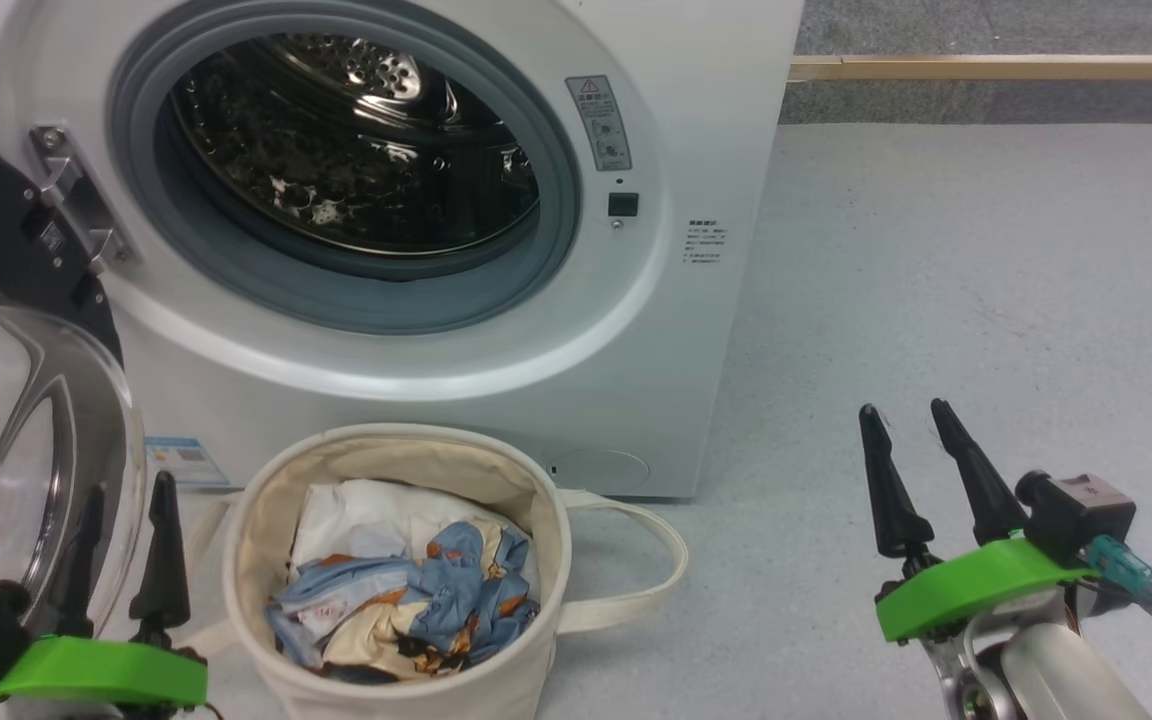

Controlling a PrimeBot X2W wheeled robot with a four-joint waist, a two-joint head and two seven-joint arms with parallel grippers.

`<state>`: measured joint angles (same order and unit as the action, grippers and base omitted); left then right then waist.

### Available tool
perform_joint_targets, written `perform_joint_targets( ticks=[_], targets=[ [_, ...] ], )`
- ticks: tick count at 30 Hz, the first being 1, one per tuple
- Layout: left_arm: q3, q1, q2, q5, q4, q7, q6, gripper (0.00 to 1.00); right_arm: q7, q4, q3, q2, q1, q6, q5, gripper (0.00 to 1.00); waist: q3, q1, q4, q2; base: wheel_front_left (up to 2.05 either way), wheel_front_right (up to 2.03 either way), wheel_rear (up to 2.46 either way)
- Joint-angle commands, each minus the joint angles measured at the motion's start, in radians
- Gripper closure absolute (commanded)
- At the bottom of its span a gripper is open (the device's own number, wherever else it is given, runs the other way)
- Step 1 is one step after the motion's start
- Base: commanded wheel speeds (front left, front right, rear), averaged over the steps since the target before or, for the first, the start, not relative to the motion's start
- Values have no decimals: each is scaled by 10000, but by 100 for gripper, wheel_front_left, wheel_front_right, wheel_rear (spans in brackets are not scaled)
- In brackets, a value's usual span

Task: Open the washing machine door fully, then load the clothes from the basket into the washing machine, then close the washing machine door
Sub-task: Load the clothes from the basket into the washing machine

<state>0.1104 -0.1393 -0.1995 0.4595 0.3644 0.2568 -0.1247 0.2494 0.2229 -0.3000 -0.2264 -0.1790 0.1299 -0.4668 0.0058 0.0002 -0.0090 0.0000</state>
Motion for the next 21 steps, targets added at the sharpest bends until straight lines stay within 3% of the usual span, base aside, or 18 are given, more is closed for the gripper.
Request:
perform_joint_targets(
  ticks=[1, 14, 21],
  targets=[
    [290, -332, -301, -15, -312, 49, -59, 0, 124, -279, -98, -42, -254, 8, 66, 0, 1, -2, -13, 0, 60, -60, 0],
    [154, -407, -433, 100, -167, 49, -59, 0, 124, -207, -53, 43, -244, 8, 88, 0, 69, -2, -134, 0, 14, -13, -1],
    [396, -487, -418, -57, -112, 49, 59, 0, 124, -217, -42, 55, -281, 8, 101, 0, 142, -2, -121, 0, 89, -98, 9]
  ],
)
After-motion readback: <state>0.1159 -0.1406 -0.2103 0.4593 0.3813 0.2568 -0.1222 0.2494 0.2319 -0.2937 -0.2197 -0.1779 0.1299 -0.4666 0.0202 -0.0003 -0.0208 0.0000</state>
